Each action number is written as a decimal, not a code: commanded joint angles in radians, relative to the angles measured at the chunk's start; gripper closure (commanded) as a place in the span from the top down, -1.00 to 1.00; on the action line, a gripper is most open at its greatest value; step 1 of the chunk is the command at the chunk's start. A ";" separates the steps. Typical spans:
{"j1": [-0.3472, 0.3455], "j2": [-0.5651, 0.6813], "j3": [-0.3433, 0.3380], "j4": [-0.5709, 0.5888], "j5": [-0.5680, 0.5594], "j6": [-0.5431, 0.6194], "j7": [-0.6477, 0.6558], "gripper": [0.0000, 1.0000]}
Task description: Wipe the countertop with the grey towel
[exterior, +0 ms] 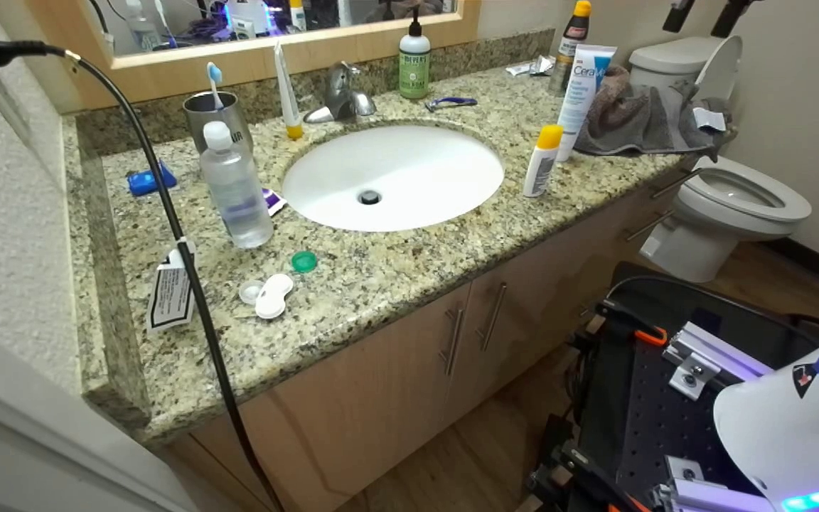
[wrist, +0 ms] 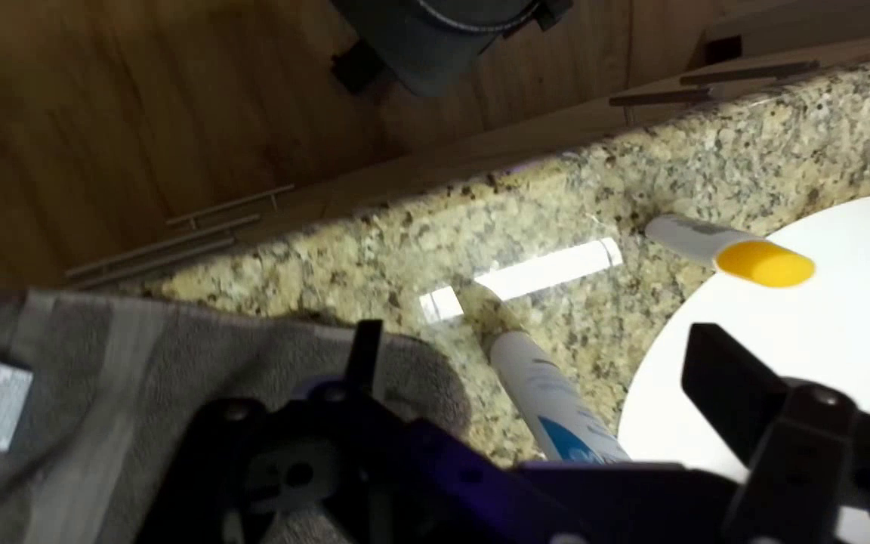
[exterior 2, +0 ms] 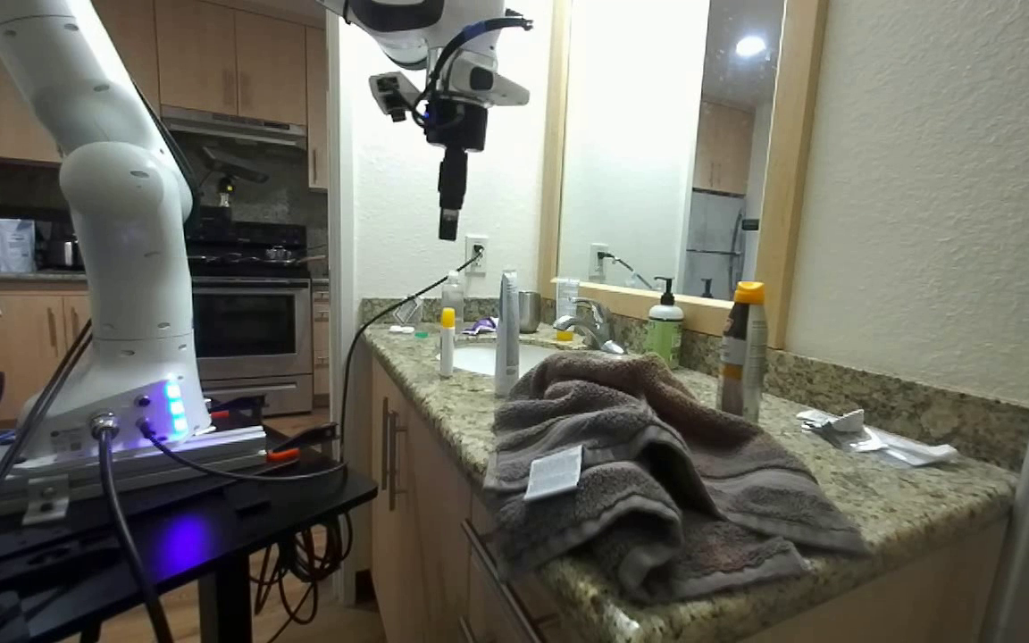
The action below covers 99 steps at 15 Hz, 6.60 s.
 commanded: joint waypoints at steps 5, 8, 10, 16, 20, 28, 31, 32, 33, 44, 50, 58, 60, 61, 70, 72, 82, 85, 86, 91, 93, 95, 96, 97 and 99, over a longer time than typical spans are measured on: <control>-0.029 0.048 0.042 -0.006 -0.039 0.019 0.103 1.00; -0.058 0.130 0.043 0.059 -0.083 0.059 0.244 1.00; -0.082 0.188 0.010 0.118 -0.097 0.064 0.298 1.00; -0.118 0.378 -0.105 0.224 0.129 0.170 0.375 1.00; -0.109 0.371 -0.112 0.204 0.214 0.172 0.350 1.00; -0.089 0.611 -0.096 0.374 0.233 0.144 0.512 1.00; -0.090 0.710 -0.088 0.478 0.252 0.146 0.611 1.00; -0.089 0.740 -0.086 0.505 0.246 0.148 0.642 1.00; -0.090 0.769 -0.081 0.522 0.245 0.157 0.662 1.00; -0.106 0.810 -0.046 0.500 0.387 0.292 0.736 1.00; -0.100 0.912 -0.035 0.538 0.371 0.283 0.799 1.00; -0.109 0.902 -0.028 0.521 0.382 0.289 0.792 -0.10; -0.111 0.903 -0.028 0.519 0.385 0.291 0.796 -0.37; -0.114 0.905 -0.028 0.520 0.386 0.289 0.797 -0.50; -0.190 1.013 -0.026 0.512 0.407 0.237 0.859 -0.97; -0.199 1.019 -0.053 0.492 0.387 0.259 0.912 -0.96; -0.294 1.022 -0.118 0.562 0.383 0.305 1.152 -0.96; -0.301 1.015 -0.105 0.656 0.381 0.268 1.210 -0.96; -0.309 1.006 -0.089 0.681 0.385 0.252 1.203 -0.96; -0.294 0.962 0.051 0.680 0.391 0.230 1.056 -0.96; -0.289 0.947 0.104 0.654 0.401 0.226 1.001 -0.96; -0.283 0.930 0.144 0.637 0.411 0.222 0.932 -0.96; -0.283 0.924 0.160 0.638 0.415 0.218 0.895 -0.96; -0.278 0.909 0.170 0.637 0.415 0.209 0.858 -0.96; -0.279 0.886 0.191 0.639 0.425 0.186 0.772 -0.96</control>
